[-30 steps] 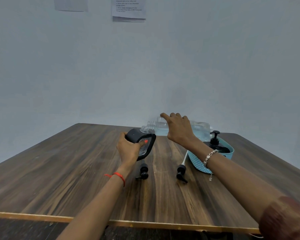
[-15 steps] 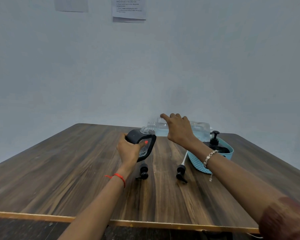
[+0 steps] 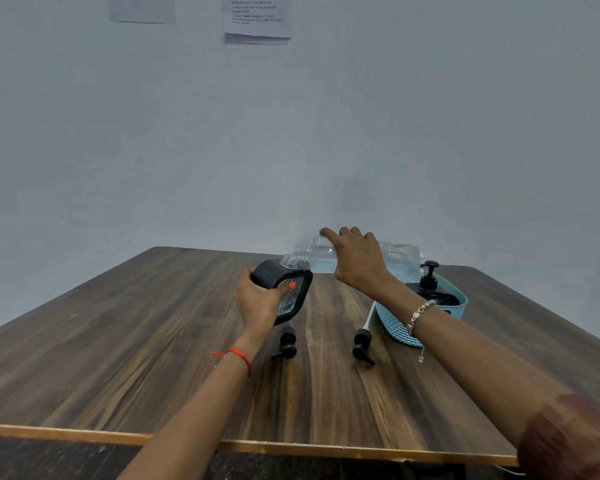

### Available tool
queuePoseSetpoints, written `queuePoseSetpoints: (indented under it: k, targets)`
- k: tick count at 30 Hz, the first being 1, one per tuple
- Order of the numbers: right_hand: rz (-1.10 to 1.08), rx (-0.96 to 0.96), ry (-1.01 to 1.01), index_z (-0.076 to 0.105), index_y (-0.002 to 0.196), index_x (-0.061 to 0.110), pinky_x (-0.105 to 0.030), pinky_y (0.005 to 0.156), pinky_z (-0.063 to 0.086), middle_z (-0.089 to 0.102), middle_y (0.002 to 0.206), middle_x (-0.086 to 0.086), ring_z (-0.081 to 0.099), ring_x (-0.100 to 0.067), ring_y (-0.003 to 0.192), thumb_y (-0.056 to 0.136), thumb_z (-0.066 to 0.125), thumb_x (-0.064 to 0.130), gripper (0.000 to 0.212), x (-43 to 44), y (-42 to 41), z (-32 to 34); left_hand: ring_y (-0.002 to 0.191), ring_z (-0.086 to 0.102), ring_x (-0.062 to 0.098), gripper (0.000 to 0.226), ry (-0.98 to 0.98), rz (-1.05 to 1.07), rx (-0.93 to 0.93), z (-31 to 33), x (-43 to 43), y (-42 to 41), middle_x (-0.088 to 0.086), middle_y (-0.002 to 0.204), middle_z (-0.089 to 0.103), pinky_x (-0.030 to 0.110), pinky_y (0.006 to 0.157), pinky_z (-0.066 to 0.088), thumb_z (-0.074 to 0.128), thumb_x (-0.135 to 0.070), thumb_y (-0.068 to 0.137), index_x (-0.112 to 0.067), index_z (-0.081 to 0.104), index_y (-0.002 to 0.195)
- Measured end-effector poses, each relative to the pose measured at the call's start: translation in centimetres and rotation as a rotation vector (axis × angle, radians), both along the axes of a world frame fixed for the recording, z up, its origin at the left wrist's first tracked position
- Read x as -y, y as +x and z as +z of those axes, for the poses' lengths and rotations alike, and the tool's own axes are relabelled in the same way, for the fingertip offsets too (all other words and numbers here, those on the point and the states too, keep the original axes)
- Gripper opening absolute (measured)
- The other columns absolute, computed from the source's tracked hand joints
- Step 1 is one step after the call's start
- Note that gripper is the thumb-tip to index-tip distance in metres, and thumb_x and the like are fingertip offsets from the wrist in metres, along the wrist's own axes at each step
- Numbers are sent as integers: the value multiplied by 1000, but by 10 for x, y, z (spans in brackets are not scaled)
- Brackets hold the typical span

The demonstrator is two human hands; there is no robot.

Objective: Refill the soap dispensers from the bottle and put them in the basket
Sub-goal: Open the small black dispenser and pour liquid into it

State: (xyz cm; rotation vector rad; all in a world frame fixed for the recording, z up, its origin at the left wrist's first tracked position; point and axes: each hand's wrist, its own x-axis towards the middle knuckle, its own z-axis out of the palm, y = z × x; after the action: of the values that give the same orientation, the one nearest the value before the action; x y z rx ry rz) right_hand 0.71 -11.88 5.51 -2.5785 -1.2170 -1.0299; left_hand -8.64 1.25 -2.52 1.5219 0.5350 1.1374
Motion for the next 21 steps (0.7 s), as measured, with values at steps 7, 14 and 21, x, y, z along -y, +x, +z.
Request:
queuePoseSetpoints:
  k: [7, 14, 21]
  targets:
    - [-1, 7, 0, 37, 133, 21, -38, 82, 38, 56, 109, -11, 51, -30, 102, 73, 53, 1, 66, 0, 1, -1, 83, 64, 23, 54, -20, -7, -12, -1, 0, 0, 6, 92, 65, 29, 60, 51, 89, -11, 54, -13, 53, 94]
    - [2, -12, 2, 36, 133, 21, -38, 81, 38, 56, 106, -11, 51, -30, 100, 72, 53, 0, 67, -1, 1, -3, 82, 64, 22, 54, -23, -9, -8, -2, -1, 0, 7, 93, 66, 19, 52, 45, 89, -14, 53, -12, 54, 94]
    - [20, -45, 31, 37, 132, 20, -37, 80, 36, 57, 104, -10, 51, -30, 99, 72, 54, 1, 65, -3, 3, -2, 86, 65, 24, 53, -22, 2, -9, -2, -3, 1, 9, 97, 67, 21, 54, 46, 89, -13, 55, -13, 53, 94]
